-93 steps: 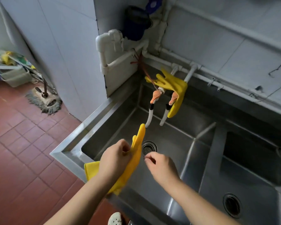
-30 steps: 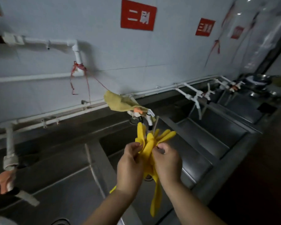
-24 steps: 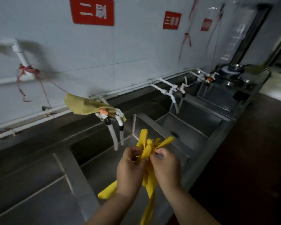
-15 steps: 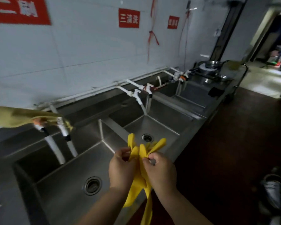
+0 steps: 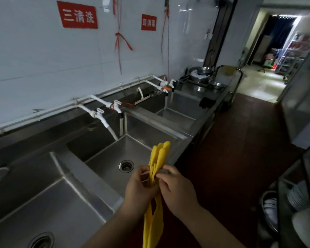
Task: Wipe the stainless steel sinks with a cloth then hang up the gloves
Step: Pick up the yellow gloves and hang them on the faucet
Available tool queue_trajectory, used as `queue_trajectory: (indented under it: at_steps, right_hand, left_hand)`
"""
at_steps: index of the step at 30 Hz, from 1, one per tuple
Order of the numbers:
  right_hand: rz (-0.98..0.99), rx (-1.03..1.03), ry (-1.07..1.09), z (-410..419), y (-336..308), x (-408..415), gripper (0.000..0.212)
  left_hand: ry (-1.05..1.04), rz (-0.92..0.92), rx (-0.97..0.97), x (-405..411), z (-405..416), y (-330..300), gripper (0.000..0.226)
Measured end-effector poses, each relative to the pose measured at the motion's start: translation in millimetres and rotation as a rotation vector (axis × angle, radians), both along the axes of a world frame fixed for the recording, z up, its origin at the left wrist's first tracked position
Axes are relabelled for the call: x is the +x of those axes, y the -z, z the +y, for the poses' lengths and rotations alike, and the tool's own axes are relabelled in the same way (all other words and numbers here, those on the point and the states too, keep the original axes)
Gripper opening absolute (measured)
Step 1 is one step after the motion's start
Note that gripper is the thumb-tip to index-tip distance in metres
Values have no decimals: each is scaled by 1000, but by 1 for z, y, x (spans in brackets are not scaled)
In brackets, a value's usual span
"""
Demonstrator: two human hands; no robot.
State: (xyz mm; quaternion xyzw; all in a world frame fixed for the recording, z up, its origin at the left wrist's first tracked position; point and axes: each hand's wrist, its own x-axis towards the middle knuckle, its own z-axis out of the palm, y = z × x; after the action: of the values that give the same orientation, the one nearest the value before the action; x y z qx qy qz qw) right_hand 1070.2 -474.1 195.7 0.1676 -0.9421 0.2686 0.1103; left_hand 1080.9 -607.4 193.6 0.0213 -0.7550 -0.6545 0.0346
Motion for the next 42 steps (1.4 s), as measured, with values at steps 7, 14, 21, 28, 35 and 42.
queue_trajectory:
  at_steps: [7, 14, 21, 28, 35, 42]
  right_hand:
    - [79, -176, 97, 68, -11, -91, 19]
    - [27, -362, 175, 129, -48, -221, 74]
    - [-143, -367, 208, 188, -50, -315, 70]
    - [-148, -401, 98, 252, -49, -406, 16]
    - [-137, -419, -25, 348, -57, -509, 23]
    - [-223, -336, -130, 399, -59, -602, 45]
  left_hand:
    - [51, 11, 17, -111, 50, 5, 22]
    - [191, -13, 107, -229, 97, -12, 16]
    - [320, -96, 171, -319, 141, -14, 23]
    - [370, -193, 167, -402, 205, -13, 13]
    - [339, -254, 345, -484, 302, -26, 36]
    - [67, -152, 226, -560, 369, -26, 12]
